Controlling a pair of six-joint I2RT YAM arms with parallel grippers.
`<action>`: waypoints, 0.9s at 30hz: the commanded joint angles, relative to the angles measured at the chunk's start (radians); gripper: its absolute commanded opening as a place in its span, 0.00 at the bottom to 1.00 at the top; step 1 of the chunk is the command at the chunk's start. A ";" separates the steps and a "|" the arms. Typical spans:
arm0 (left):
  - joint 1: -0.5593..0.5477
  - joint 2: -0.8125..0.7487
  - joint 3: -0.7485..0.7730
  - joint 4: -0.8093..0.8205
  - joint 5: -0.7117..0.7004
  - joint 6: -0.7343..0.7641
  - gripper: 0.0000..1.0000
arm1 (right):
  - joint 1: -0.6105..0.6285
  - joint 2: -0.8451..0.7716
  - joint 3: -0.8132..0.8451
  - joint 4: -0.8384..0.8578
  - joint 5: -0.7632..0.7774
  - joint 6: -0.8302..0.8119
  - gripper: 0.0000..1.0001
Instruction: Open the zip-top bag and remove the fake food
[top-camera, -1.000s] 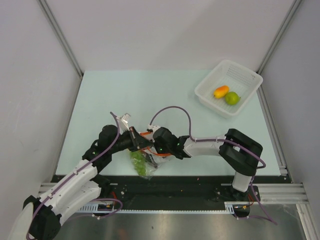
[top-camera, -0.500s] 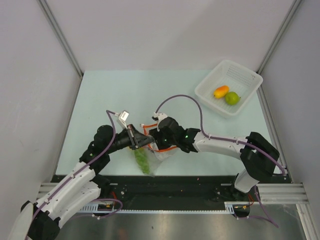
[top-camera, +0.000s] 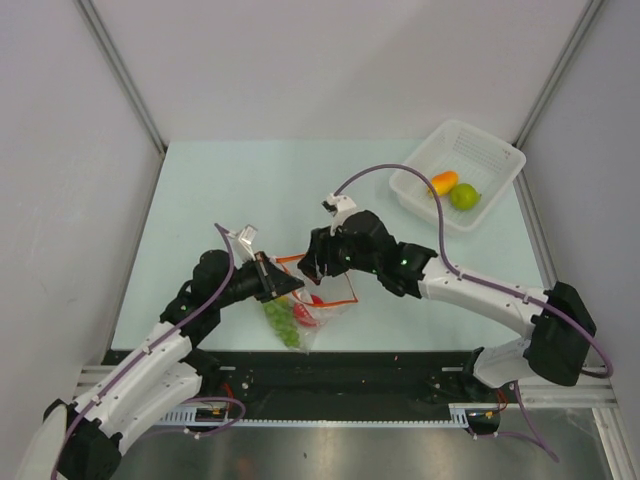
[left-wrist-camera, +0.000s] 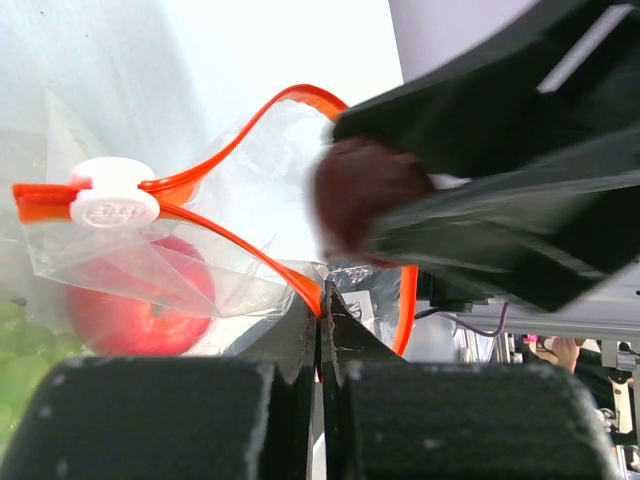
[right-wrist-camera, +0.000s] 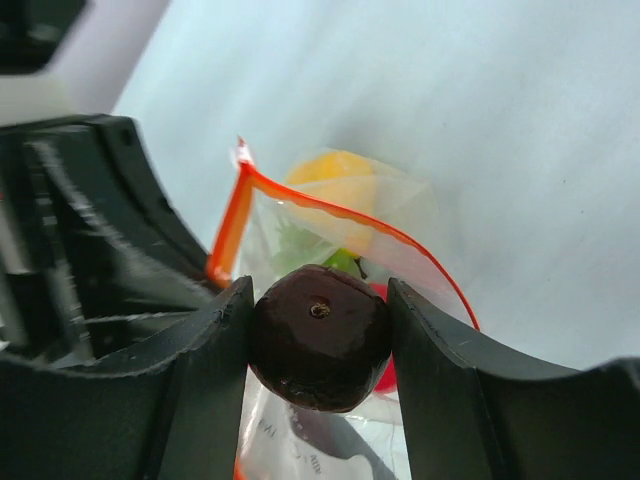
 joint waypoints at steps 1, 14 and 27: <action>0.001 0.009 0.016 0.008 -0.003 0.020 0.00 | -0.034 -0.113 0.063 -0.009 0.019 -0.022 0.35; 0.001 0.006 0.015 0.002 -0.003 0.033 0.00 | -0.542 -0.202 0.077 -0.093 0.108 -0.102 0.40; 0.001 0.021 0.019 0.028 0.015 0.019 0.00 | -0.990 0.199 0.199 -0.105 0.070 -0.083 0.50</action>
